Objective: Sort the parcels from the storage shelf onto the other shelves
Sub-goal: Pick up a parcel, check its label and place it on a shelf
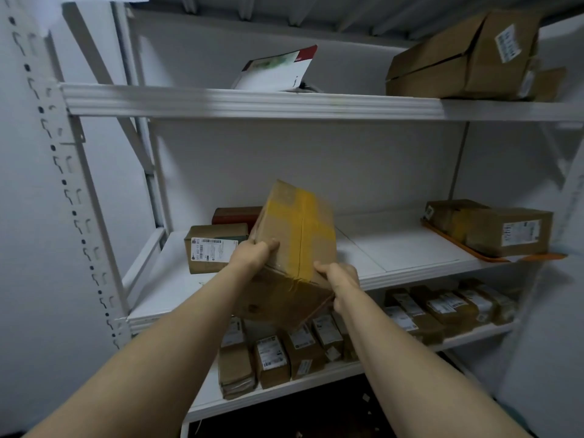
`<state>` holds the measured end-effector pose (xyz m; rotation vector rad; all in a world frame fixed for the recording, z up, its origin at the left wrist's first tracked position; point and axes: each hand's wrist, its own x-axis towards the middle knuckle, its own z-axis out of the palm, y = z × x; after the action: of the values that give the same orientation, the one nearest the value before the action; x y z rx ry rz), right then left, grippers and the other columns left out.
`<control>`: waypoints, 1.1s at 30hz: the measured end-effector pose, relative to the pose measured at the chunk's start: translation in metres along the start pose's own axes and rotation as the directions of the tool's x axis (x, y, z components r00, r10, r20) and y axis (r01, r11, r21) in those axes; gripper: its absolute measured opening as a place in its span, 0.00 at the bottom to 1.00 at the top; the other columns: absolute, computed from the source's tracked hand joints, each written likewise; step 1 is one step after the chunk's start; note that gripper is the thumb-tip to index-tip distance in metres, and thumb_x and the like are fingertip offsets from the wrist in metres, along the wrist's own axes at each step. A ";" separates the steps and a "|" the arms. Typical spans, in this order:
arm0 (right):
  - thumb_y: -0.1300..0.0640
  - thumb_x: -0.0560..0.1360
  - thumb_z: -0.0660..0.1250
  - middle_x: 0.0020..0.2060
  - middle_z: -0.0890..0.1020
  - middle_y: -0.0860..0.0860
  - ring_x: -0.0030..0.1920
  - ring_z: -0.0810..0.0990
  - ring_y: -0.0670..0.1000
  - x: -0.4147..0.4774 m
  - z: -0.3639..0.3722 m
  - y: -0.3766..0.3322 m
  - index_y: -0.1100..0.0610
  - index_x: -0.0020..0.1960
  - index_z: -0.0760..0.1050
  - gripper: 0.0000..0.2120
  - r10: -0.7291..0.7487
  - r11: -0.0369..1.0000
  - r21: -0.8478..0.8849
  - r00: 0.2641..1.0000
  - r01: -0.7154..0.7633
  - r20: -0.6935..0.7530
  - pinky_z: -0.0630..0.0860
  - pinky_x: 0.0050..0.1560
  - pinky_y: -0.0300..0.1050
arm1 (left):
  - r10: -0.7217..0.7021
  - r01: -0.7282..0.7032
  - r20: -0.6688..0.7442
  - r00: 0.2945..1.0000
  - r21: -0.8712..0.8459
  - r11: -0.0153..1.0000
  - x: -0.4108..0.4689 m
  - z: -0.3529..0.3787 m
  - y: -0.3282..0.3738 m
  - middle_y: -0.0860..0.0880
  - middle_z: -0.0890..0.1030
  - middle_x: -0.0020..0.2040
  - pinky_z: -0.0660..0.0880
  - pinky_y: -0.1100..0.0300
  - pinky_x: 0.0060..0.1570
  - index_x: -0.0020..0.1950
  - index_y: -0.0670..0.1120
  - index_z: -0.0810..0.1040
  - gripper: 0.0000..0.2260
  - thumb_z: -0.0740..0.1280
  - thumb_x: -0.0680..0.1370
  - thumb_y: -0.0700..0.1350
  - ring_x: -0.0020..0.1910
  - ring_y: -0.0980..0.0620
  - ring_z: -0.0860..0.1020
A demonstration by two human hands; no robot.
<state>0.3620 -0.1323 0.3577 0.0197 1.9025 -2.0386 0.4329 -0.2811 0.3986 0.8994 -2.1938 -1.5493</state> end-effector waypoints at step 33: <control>0.24 0.71 0.50 0.72 0.67 0.58 0.71 0.65 0.62 -0.019 -0.102 0.053 0.48 0.76 0.61 0.41 0.288 0.957 -0.026 0.956 -0.287 0.051 0.63 0.65 0.66 | -0.427 0.516 0.368 0.826 -0.189 0.836 -0.037 0.064 -0.053 0.35 0.56 0.76 0.52 0.28 0.66 0.78 0.54 0.55 0.47 0.44 0.65 0.80 0.73 0.30 0.55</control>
<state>0.3710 -0.0309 0.3017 0.2218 1.7676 -1.8088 0.4408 -0.2220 0.3303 1.2475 -1.9436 -2.3177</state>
